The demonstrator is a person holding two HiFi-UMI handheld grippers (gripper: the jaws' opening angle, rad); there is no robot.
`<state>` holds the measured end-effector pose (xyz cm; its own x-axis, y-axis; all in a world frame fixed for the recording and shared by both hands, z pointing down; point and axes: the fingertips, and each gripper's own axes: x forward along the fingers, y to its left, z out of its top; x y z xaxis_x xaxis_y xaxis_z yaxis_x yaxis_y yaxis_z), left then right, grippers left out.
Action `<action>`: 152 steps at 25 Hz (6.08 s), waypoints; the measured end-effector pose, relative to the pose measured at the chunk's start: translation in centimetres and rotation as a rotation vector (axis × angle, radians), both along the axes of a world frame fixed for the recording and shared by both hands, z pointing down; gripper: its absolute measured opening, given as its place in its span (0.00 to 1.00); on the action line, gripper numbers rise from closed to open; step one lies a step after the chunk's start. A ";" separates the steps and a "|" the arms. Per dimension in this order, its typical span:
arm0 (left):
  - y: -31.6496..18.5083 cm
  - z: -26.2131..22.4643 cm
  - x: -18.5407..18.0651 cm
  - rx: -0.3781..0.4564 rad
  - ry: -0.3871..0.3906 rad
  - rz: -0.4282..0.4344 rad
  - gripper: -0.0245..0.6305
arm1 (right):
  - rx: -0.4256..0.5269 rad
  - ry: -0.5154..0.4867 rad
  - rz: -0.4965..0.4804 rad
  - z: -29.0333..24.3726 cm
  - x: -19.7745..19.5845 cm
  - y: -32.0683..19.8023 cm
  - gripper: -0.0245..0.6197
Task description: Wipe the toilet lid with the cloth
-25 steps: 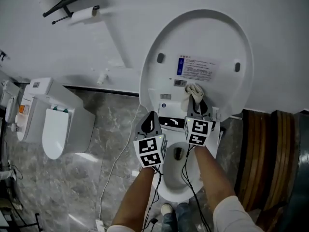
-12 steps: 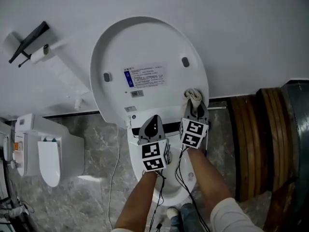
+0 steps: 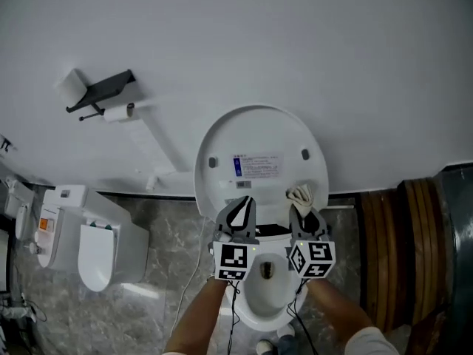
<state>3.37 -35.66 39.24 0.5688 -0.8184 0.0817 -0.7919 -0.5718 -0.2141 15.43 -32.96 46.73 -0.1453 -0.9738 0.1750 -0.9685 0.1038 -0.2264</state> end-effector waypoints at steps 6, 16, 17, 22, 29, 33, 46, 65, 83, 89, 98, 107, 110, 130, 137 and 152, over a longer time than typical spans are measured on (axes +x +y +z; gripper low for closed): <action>-6.6 -12.3 -2.8 0.112 -0.079 -0.040 0.42 | 0.035 -0.191 -0.087 -9.5 -1.2 1.9 0.17; -15.3 -9.3 -1.5 -0.208 -0.443 0.151 0.49 | 0.035 -0.309 -0.135 -11.6 2.0 12.2 0.17; -15.1 -9.4 -1.5 -0.216 -0.433 0.156 0.49 | 0.011 -0.311 -0.123 -10.7 2.5 13.2 0.17; -11.5 -10.9 -2.1 -0.201 -0.319 0.201 0.49 | -0.100 -0.351 -0.082 -7.9 3.4 17.7 0.17; -1.7 -11.2 -3.2 -0.211 -0.373 0.335 0.49 | -0.119 -0.453 -0.129 -11.0 -1.2 22.3 0.17; 5.7 -10.7 -4.4 -0.222 -0.334 0.406 0.49 | -0.160 -0.480 -0.184 -11.5 -5.3 27.2 0.17; 30.0 4.0 -8.0 -0.297 -0.591 0.623 0.50 | -0.477 -0.412 -0.235 -6.2 -10.3 45.3 0.17; 41.4 32.5 -9.1 -0.501 -0.525 0.518 0.52 | -0.609 -0.332 -0.208 9.4 -8.8 48.1 0.17; 39.4 38.5 -9.8 -0.685 -0.356 0.331 0.51 | -0.596 -0.356 -0.176 16.3 -10.2 41.7 0.17; 29.2 30.4 -12.2 -0.723 -0.004 0.025 0.51 | -0.460 -0.358 -0.204 13.8 -10.2 31.9 0.17; 11.6 20.5 -18.5 -0.550 0.065 -0.383 0.17 | -0.491 -0.449 -0.398 15.8 -18.0 11.1 0.17; 9.8 26.2 -22.2 -0.651 0.040 -0.554 0.06 | -0.819 -0.428 -0.446 24.5 -25.7 3.4 0.17; 10.0 27.2 -20.2 -0.661 0.053 -0.499 0.06 | -0.862 -0.377 -0.420 25.7 -24.4 2.9 0.17; 11.8 28.9 6.1 -0.695 0.115 -0.185 0.06 | -0.810 -0.225 -0.007 26.3 9.1 9.1 0.17; 13.7 29.4 -3.9 -0.682 0.104 -0.311 0.06 | -0.743 -0.256 -0.124 24.5 0.8 8.6 0.17; 20.9 30.1 -24.2 -0.676 0.073 -0.551 0.06 | -0.890 -0.233 -0.472 27.6 -25.6 13.3 0.17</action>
<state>-20.84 -14.76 69.31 0.1292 -0.7677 0.6276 -0.9915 -0.0894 0.0947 -10.20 -19.61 74.31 -0.6012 -0.3411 0.7227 -0.7951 0.1649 -0.5836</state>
